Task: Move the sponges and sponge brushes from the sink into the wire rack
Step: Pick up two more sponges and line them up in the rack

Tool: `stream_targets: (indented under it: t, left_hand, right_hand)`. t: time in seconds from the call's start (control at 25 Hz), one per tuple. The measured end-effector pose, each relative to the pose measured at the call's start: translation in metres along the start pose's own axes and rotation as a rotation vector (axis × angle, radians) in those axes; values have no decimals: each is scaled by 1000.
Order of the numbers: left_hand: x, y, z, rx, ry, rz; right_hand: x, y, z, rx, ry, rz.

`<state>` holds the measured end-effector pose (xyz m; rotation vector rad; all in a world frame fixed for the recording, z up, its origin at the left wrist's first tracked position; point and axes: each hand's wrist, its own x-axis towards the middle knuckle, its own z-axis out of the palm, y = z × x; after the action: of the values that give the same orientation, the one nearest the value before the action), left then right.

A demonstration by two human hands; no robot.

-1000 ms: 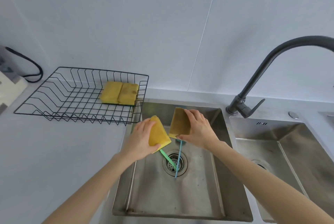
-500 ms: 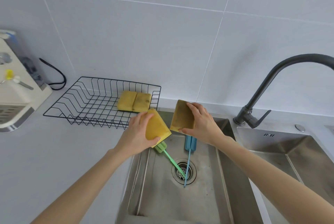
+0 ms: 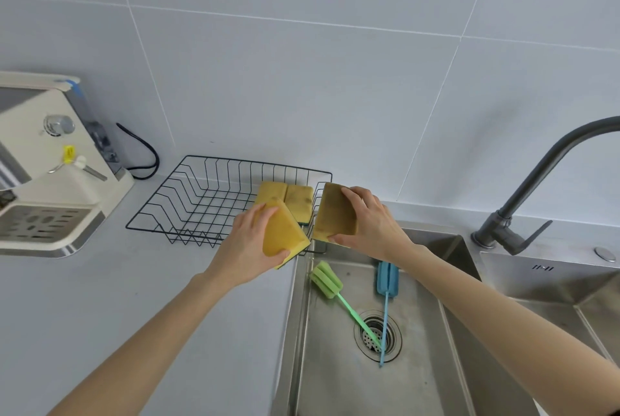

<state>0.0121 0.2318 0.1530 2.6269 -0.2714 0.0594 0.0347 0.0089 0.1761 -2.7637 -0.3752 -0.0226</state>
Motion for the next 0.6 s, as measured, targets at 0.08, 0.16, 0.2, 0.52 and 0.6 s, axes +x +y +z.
stream_targets:
  t: [0.08,0.16,0.2,0.52,0.6]
  left_hand:
    - [6,-15,-8,-13,13,-23]
    - [14,-30,-16,-7,27,-43]
    - [18,-37,-20,-5,34,-54]
    - [51,-96,-42,10,43,-177]
    - [59,-109,-44,23,35,-199]
  right_hand:
    - [14,-10,5,-3,-11,-6]
    - [30,-19,11,-3,-26,-13]
    - [38,-24,14,-3,-39,-14]
    - [109,-57,46,-14,-153,-30]
    - [129,-64,55,-16,-172,-30]
